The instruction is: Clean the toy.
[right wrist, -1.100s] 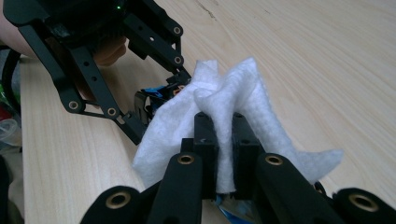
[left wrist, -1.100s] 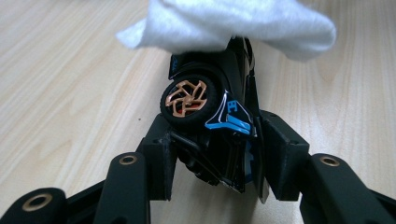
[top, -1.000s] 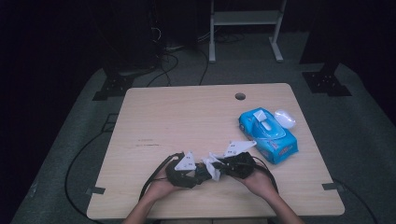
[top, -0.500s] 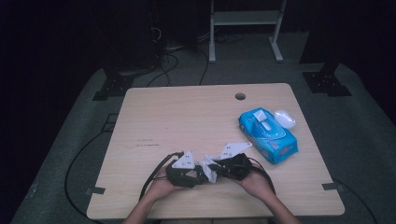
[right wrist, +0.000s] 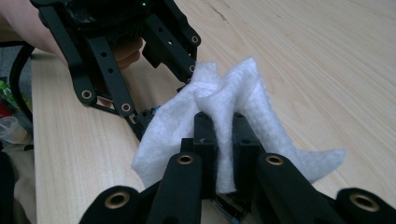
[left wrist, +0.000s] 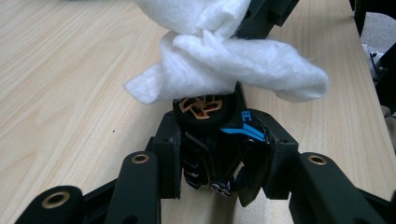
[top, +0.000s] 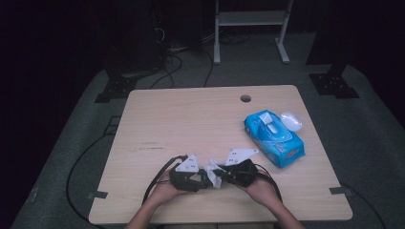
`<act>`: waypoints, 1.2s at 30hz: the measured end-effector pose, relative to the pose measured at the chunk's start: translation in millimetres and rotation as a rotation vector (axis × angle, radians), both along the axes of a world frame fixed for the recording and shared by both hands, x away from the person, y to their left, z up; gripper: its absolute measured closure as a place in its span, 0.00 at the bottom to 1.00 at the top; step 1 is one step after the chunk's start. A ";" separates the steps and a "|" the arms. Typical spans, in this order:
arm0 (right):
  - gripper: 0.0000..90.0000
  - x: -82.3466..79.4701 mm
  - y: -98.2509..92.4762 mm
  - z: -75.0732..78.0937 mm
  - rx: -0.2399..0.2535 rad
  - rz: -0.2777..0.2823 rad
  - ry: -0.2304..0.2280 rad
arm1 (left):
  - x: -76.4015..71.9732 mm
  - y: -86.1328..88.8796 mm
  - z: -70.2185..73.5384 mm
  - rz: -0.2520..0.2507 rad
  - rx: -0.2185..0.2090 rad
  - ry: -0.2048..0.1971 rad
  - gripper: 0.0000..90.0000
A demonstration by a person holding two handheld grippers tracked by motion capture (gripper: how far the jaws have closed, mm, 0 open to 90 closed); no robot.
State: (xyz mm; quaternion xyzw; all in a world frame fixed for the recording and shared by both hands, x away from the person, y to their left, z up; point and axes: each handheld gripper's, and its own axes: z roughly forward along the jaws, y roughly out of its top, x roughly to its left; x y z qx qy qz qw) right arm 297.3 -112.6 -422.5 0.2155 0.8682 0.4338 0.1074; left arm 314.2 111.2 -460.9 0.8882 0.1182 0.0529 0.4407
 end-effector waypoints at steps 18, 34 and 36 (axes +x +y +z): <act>0.93 4.9 -8.1 0.8 -0.013 -0.037 0.001 | 0.9 0.5 -0.2 0.003 -0.002 0.005 0.64; 0.93 6.2 -1.2 -2.3 0.028 -0.042 0.005 | 2.6 -1.0 -1.4 0.005 -0.011 0.015 0.64; 0.93 5.1 4.2 -3.1 0.036 -0.030 0.003 | 2.4 -1.0 -1.3 0.006 -0.011 0.015 0.64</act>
